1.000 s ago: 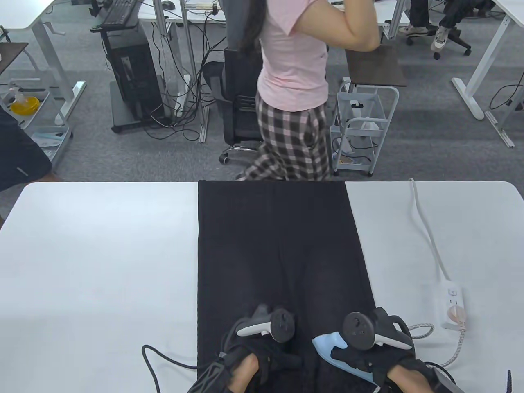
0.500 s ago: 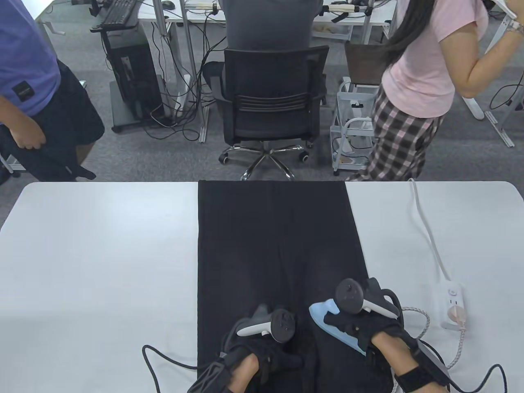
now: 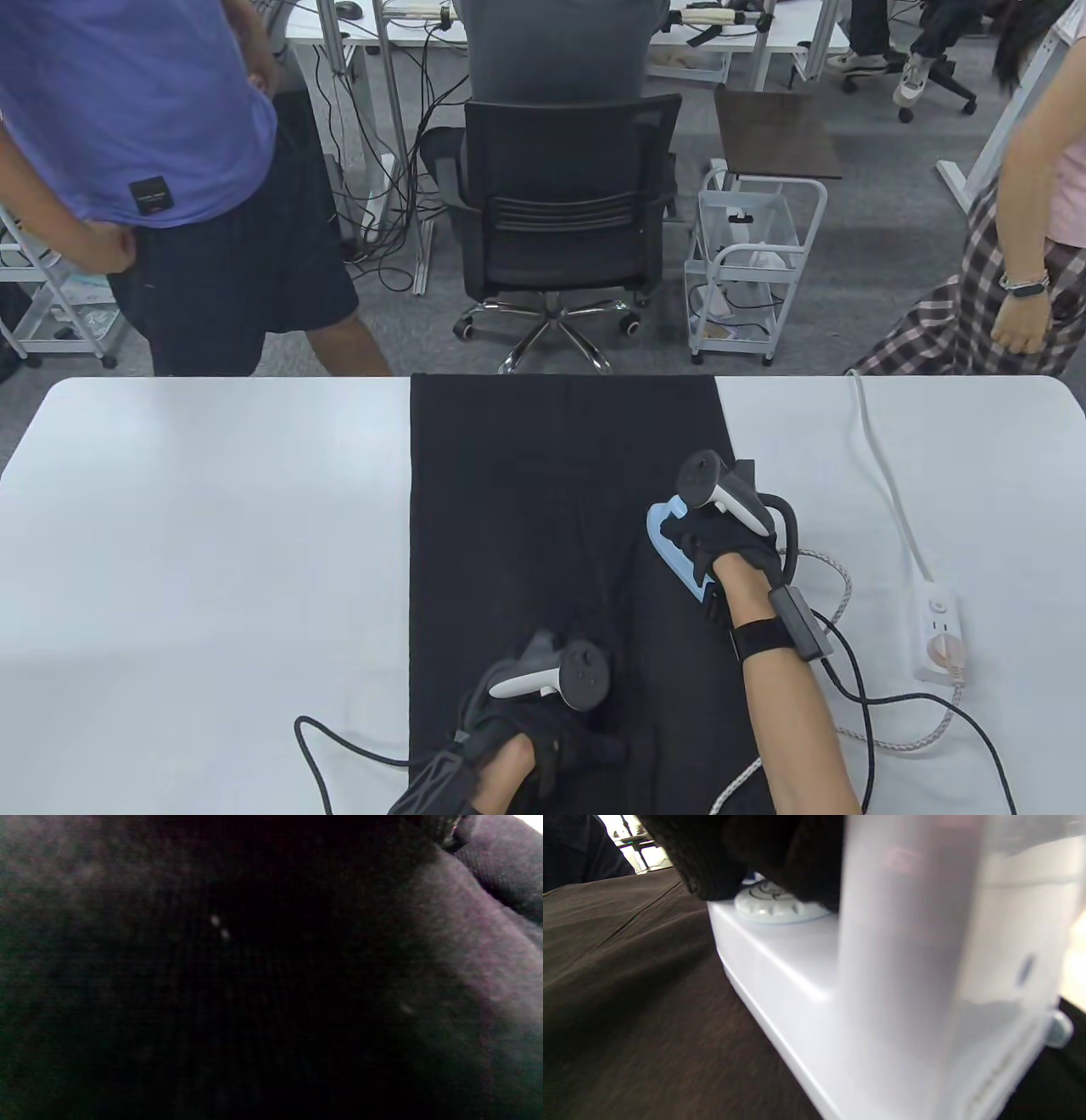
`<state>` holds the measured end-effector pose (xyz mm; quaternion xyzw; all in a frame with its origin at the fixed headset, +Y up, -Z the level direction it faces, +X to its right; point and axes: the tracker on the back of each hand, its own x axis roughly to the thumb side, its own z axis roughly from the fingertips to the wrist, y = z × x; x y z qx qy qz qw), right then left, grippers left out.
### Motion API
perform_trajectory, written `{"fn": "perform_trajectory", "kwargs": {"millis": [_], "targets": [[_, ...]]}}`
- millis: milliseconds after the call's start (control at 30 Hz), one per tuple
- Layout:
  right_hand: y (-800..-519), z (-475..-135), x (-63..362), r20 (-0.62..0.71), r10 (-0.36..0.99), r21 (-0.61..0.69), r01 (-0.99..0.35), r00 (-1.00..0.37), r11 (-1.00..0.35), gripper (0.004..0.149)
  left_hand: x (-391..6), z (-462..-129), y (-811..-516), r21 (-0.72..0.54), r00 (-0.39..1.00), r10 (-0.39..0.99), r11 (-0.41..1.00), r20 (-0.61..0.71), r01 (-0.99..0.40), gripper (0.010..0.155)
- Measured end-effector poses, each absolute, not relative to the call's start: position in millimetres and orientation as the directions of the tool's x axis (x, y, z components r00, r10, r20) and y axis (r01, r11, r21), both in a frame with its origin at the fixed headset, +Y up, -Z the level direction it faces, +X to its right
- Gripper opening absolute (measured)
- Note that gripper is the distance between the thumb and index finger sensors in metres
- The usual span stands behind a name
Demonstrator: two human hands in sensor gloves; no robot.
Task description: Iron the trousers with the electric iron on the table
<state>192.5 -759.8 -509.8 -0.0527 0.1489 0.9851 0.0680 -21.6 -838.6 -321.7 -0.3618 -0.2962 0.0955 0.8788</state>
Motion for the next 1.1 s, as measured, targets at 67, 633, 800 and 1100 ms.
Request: {"fn": "perform_trajectory", "kwargs": {"millis": [67,633,800,1100], "targets": [[-759.8,-510.8,192.3,-0.127,0.124,0.304,-0.157,-0.984,-0.939,0.049,-21.9,-321.7,-838.4,-0.691,0.807,0.38,0.721,0.452,0.047,0.109],[-761.6,-414.6,183.6,0.196,0.132,0.398,-0.044,-0.972,-0.917,0.048,-23.4,-322.2,-838.7,-0.698,0.809,0.376,0.714,0.452,0.058,0.109],[-762.5,-365.6,185.6,0.309,0.139,0.408,-0.001,-0.941,-0.913,0.048,-23.4,-322.3,-838.7,-0.697,0.808,0.376,0.714,0.454,0.059,0.109],[-763.5,-302.6,198.9,0.408,0.145,0.415,0.042,-0.901,-0.909,0.048,-23.0,-322.0,-838.3,-0.694,0.809,0.371,0.718,0.456,0.062,0.108]]}}
